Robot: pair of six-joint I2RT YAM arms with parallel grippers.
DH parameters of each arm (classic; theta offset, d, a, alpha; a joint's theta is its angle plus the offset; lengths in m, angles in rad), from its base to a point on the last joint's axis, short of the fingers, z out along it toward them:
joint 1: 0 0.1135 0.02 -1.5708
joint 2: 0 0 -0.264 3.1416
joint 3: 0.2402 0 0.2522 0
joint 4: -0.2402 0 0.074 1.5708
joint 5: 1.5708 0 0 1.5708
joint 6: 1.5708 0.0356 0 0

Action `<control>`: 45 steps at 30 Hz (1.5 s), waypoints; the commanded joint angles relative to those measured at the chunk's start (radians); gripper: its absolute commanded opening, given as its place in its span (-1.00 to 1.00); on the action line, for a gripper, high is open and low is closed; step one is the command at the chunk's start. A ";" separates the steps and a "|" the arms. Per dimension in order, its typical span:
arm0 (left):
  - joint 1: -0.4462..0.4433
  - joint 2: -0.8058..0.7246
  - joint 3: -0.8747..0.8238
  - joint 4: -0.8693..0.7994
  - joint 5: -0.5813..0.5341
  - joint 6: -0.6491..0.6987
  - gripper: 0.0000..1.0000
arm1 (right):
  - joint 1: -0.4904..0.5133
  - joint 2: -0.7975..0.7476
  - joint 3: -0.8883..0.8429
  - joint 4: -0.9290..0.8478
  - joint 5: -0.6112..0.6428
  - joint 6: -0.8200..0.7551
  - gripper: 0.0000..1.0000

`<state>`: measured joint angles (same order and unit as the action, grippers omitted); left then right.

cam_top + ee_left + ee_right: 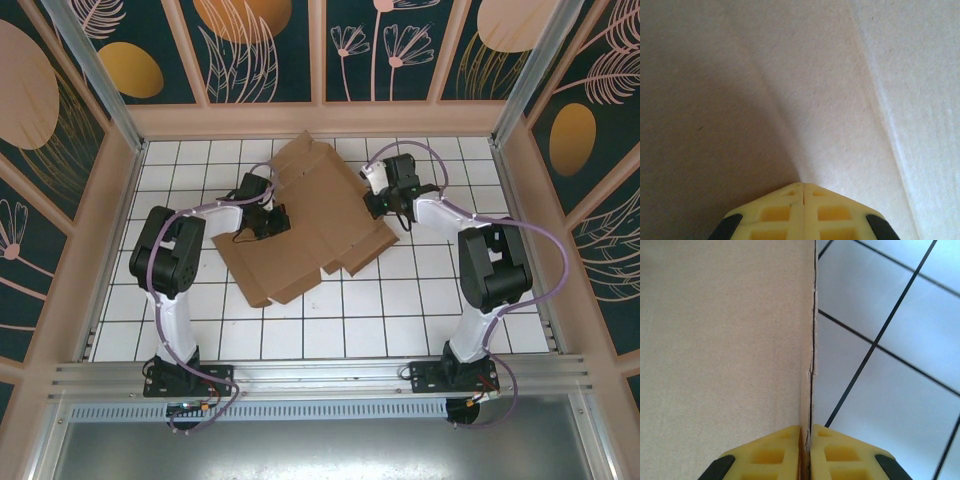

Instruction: Fold the paper box

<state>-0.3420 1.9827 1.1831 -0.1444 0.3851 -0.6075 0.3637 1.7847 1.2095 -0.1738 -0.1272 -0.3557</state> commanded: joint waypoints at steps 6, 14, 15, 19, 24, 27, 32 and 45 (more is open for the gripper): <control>0.009 -0.121 0.119 -0.010 0.092 -0.129 -0.62 | 0.071 -0.053 0.042 0.009 0.256 -0.253 -0.83; -0.003 0.023 0.413 -0.024 0.212 -0.293 0.18 | 0.078 -0.093 0.029 0.056 0.248 -0.260 -0.84; -0.007 0.052 0.460 -0.034 0.217 -0.315 0.18 | 0.078 -0.096 0.027 0.062 0.247 -0.262 -0.84; -0.037 0.179 0.687 -0.176 0.184 -0.335 0.23 | 0.080 -0.105 0.020 0.077 0.253 -0.264 -0.85; -0.061 0.297 0.880 -0.252 0.167 -0.397 0.29 | 0.082 -0.114 0.014 0.084 0.254 -0.262 -0.85; -0.067 0.329 0.941 -0.254 0.156 -0.411 0.33 | 0.084 -0.117 0.011 0.082 0.252 -0.265 -0.85; -0.071 0.364 0.982 -0.246 0.152 -0.434 0.35 | 0.087 -0.136 0.001 0.096 0.256 -0.274 -0.85; -0.074 0.432 1.047 -0.225 0.140 -0.452 0.03 | 0.122 -0.149 -0.020 0.114 0.293 -0.306 -0.84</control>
<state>-0.4164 2.3928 2.1849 -0.3687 0.5381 -1.0431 0.4717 1.6764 1.2064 -0.1093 0.1394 -0.6437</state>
